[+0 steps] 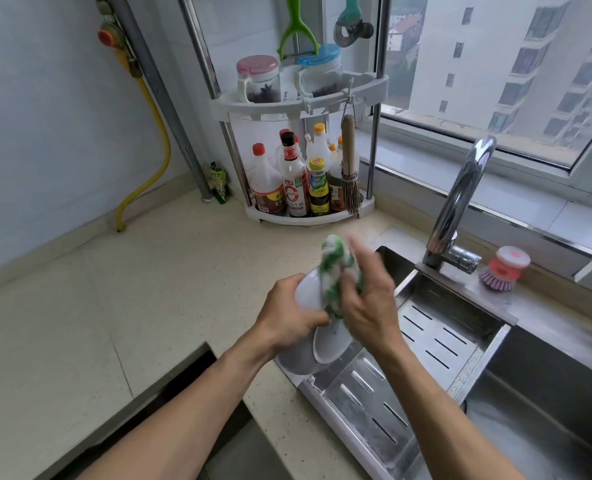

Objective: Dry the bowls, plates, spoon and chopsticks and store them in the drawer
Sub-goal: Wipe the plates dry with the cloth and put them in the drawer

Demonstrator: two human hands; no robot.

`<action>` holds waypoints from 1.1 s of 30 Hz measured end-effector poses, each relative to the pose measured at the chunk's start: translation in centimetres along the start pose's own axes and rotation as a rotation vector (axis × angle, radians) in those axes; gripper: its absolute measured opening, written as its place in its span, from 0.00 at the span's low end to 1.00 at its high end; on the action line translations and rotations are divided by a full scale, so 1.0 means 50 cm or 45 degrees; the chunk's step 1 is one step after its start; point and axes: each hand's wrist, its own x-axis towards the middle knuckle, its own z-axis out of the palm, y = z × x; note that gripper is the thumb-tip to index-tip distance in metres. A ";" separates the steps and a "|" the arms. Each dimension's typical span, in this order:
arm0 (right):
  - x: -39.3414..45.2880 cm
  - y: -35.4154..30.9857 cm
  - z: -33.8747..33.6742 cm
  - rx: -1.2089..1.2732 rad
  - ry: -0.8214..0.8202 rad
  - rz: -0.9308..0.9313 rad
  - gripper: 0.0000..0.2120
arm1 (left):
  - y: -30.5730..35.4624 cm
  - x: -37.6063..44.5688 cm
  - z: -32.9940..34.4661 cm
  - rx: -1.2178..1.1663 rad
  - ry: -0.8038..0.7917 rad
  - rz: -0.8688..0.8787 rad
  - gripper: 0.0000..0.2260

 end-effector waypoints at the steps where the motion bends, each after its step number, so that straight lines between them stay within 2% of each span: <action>1: -0.010 -0.005 0.014 -0.046 -0.094 -0.097 0.22 | 0.003 0.002 0.002 -0.006 0.008 0.000 0.17; 3: -0.037 -0.003 0.038 -0.153 -0.235 -0.266 0.22 | 0.000 0.007 0.002 -0.034 0.039 0.036 0.11; 5: -0.035 0.016 0.034 -0.296 -0.272 -0.420 0.22 | -0.004 0.008 -0.007 -0.061 0.011 0.061 0.10; 6: -0.022 0.027 0.025 -0.323 -0.262 -0.397 0.23 | -0.002 0.005 -0.012 -0.074 -0.039 0.061 0.12; 9: 0.010 0.040 0.011 -0.138 -0.262 -0.020 0.24 | 0.001 -0.002 -0.020 -0.057 -0.106 0.038 0.21; 10: 0.007 0.030 0.020 -0.127 -0.268 -0.021 0.24 | 0.002 -0.002 -0.019 -0.058 -0.081 0.039 0.22; 13: -0.019 0.022 0.053 -0.306 -0.264 -0.300 0.23 | 0.004 0.004 -0.013 -0.045 -0.031 0.062 0.16; 14: -0.018 0.028 0.055 -0.318 -0.233 -0.320 0.23 | 0.004 0.003 -0.015 -0.028 -0.048 0.072 0.16; 15: -0.012 0.039 0.050 -0.282 -0.189 -0.235 0.23 | 0.007 -0.002 -0.018 -0.012 -0.067 0.085 0.16; 18: 0.024 0.077 0.020 0.079 -0.079 0.344 0.23 | 0.009 -0.019 -0.032 0.020 -0.062 0.131 0.20; 20: 0.025 0.085 0.012 0.176 -0.070 0.450 0.23 | 0.016 -0.020 -0.033 0.024 -0.063 0.140 0.21; 21: 0.018 0.076 0.021 0.145 -0.070 0.383 0.24 | 0.017 -0.013 -0.033 0.009 -0.053 0.124 0.20; 23: -0.008 0.046 0.045 -0.023 -0.111 0.102 0.23 | 0.017 -0.006 -0.027 -0.004 -0.045 0.072 0.18; 25: -0.018 0.037 0.057 -0.165 -0.122 -0.104 0.22 | 0.014 -0.006 -0.018 0.013 -0.067 0.069 0.22; 27: -0.007 0.050 0.045 -0.098 -0.074 0.041 0.20 | 0.011 -0.014 -0.017 0.013 -0.087 0.110 0.24; 30: 0.010 0.084 0.010 0.222 0.032 0.552 0.23 | 0.012 -0.031 -0.024 -0.036 -0.069 0.186 0.23; 33: 0.025 0.094 -0.005 0.421 0.090 0.674 0.23 | 0.016 -0.044 -0.025 -0.123 -0.052 0.236 0.24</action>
